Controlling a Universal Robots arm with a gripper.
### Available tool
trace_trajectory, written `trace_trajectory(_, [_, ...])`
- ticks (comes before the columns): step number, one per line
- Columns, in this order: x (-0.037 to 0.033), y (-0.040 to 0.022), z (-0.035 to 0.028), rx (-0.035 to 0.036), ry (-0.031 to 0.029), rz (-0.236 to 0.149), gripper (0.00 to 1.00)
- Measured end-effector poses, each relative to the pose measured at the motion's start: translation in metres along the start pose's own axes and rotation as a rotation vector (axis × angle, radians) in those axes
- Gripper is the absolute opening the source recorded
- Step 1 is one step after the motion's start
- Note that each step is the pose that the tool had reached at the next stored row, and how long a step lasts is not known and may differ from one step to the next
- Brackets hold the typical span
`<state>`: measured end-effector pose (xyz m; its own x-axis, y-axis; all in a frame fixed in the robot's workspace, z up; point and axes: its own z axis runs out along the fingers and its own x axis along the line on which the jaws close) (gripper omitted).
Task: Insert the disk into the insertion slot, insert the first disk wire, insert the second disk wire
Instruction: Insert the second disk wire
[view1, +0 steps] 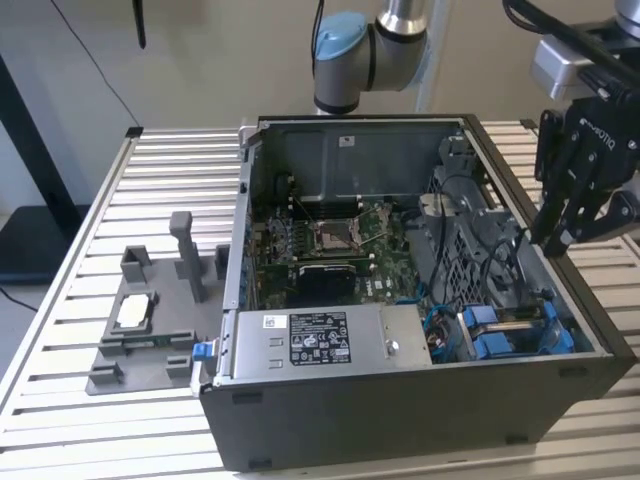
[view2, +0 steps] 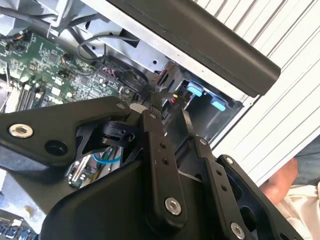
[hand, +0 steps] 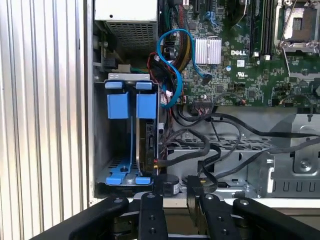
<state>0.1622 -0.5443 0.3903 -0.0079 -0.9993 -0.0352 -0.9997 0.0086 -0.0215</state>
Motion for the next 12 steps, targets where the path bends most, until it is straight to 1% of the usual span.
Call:
trace_trajectory(2, [-0.0009, -0.0013, 0.0000, 0.0004, -0.0140, 0.000, 0.33])
trace_trajectory(3, [-0.0012, -0.0018, 0.0001, 0.0008, -0.0225, 0.001, 0.33])
trace_trajectory(5, [-0.0016, -0.0029, 0.0001, 0.0015, -0.0412, 0.001, 0.33])
trace_trajectory(6, [-0.0018, -0.0034, 0.0001, 0.0015, -0.0486, 0.001, 0.33])
trace_trajectory(7, [-0.0019, -0.0037, 0.0002, 0.0015, -0.0505, 0.001, 0.33])
trace_trajectory(12, [-0.0039, -0.0055, 0.0015, 0.0015, -0.0508, 0.001, 0.33])
